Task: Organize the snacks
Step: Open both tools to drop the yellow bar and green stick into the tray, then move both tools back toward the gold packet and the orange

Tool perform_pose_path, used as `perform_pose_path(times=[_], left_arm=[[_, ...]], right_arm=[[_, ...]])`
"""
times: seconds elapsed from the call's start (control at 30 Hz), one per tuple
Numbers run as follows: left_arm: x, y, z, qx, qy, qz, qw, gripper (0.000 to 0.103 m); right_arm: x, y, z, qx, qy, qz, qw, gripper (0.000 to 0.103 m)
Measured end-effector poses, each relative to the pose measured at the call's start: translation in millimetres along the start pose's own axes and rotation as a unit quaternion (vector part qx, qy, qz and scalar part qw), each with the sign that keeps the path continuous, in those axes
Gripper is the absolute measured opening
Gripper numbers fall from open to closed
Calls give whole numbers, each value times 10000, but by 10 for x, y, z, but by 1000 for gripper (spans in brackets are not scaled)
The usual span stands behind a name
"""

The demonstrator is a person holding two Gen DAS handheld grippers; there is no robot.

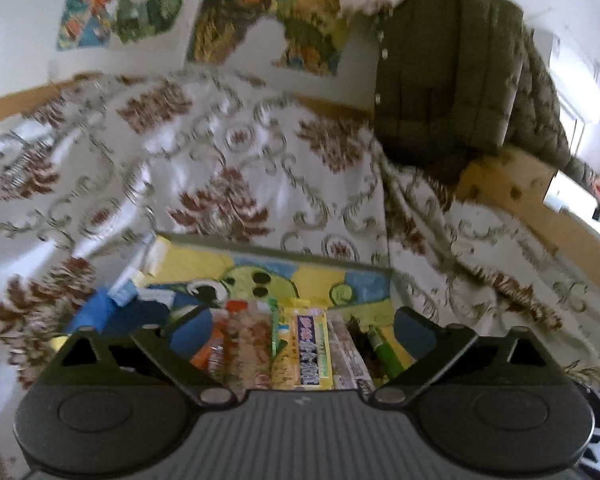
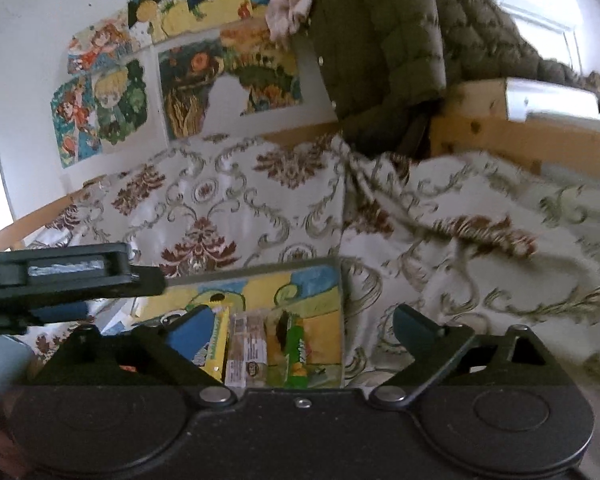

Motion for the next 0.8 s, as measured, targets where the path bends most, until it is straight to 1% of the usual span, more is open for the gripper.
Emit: perform_pose_path(times=[0.1,0.17,0.27,0.4,0.57,0.7,0.8], left_arm=[[102,-303,59,67,37,-212,9997,103],[134,-519,116,138,69,-318,9994,103],[133,-814,206,273,171,-424,9986,103],[93,-1200,293,376,408,-542,9970,103],[-3,-1660,376,461,582,-631,9952,103],[-132,-2006,466,534,544,-605,9953,103],[-278,-2189,521,645,655,-479,9946,103]], right_arm=[[100,-263,-27,-79,81,-127,9999,102],[164,-425,-23,-99,50,-213,9997,102],[251,-690,9,-106,-10,-336,9994,102],[272,-1060,61,-128,-31,-406,9991,102],[215,-1468,134,-227,-34,-399,9989,102],[98,-1766,191,-322,-78,-283,9990,102],[-44,-1954,230,-463,-153,-142,9987,102]])
Point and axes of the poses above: each gripper's, at about its wrist camera, not at the fingertips, and y roughly the way its jaws point, z to its left, x to its top, the point moved 10 cm from there along y, roughly the way its jaws point, and after that the axes turned 15 degrees about -z, right-handed, at the moved point
